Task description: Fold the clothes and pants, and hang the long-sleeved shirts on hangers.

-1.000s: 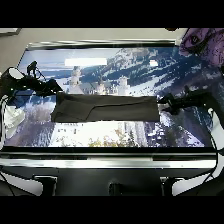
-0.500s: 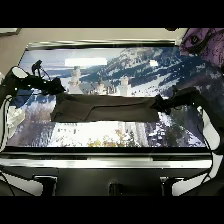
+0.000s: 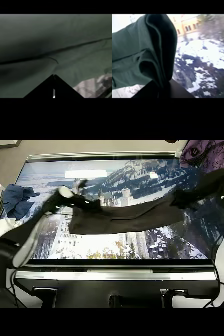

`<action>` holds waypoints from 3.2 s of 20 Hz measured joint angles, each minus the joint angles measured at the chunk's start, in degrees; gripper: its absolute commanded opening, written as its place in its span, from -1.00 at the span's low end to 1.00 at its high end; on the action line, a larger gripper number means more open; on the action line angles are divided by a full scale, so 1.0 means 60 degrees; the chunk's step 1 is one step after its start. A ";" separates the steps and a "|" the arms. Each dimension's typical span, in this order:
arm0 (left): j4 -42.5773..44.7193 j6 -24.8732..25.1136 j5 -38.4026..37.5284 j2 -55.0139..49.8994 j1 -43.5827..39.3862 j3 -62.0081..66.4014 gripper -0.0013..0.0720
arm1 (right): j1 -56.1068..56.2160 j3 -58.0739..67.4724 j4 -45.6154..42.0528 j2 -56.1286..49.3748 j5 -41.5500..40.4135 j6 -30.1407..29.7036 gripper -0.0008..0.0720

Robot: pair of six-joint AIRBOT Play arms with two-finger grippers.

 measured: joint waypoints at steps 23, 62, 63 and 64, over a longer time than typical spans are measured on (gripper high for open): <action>-0.4790 -0.2025 0.3271 -0.4393 -0.3865 0.4007 -0.93 | 0.0007 0.2688 -0.1566 0.0714 -0.1443 0.0918 -0.88; 0.1971 -0.1286 -0.4357 0.1752 0.3293 0.3570 -0.92 | 0.7340 0.2688 -0.1184 -0.3657 0.3457 0.5737 0.49; 0.1971 -0.1286 -0.4357 0.1752 0.3293 0.3559 -0.92 | 0.7169 0.2688 -0.1115 -0.3515 0.3461 0.5512 0.53; 0.1971 -0.1282 -0.4357 0.1752 0.3293 0.3555 -0.92 | 0.6896 0.2688 -0.1005 -0.3337 0.3461 0.5227 0.53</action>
